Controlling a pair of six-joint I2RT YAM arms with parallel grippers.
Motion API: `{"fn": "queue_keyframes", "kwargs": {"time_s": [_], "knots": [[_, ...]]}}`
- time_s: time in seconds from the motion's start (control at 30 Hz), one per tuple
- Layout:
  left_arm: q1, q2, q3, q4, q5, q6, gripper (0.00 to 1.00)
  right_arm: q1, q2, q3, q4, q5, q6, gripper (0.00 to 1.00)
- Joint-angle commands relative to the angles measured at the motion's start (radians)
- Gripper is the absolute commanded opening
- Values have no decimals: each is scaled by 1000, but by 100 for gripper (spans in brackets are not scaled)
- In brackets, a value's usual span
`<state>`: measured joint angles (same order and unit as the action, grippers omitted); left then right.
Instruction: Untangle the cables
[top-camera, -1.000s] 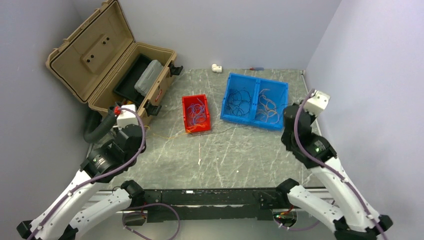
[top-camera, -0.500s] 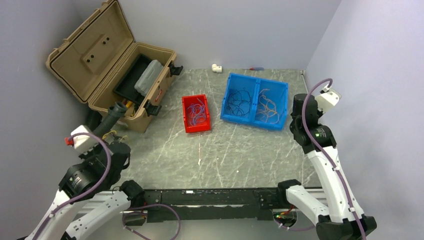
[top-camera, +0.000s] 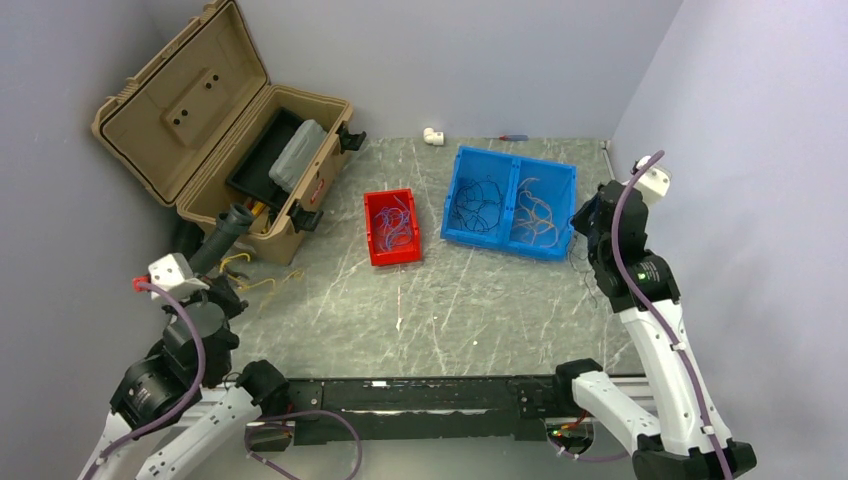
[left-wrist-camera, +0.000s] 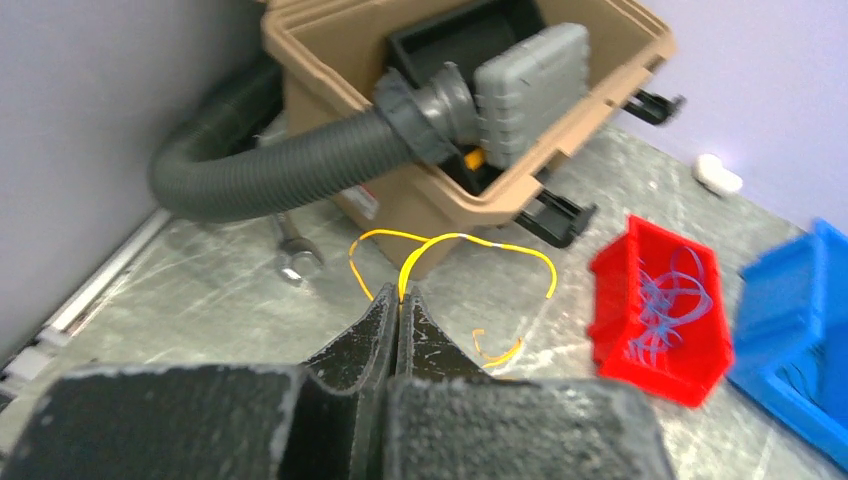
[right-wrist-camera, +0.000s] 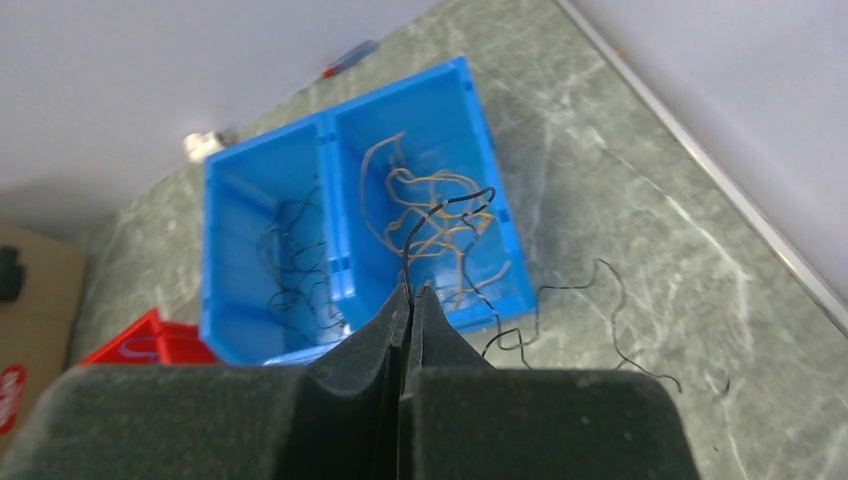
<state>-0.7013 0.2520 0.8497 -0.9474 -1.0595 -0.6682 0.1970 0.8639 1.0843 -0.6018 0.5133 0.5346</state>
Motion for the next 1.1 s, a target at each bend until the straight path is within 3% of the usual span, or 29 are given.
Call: {"fn": "queue_keyframes", "kwargs": {"time_s": [0.0, 0.13, 0.5, 0.77, 1.07], "knots": [[3, -34, -50, 247, 256, 276, 0, -3, 4, 109, 68, -175, -71, 0], [2, -24, -66, 345, 458, 387, 0, -2, 47, 233, 24, -200, -99, 0], [2, 78, -53, 392, 685, 471, 0, 6, 206, 546, 23, -499, -136, 0], [2, 99, -50, 386, 724, 478, 0, 16, 263, 507, 240, -629, -35, 0], [2, 112, -49, 386, 750, 479, 0, 47, 341, 450, 350, -604, 67, 0]]}}
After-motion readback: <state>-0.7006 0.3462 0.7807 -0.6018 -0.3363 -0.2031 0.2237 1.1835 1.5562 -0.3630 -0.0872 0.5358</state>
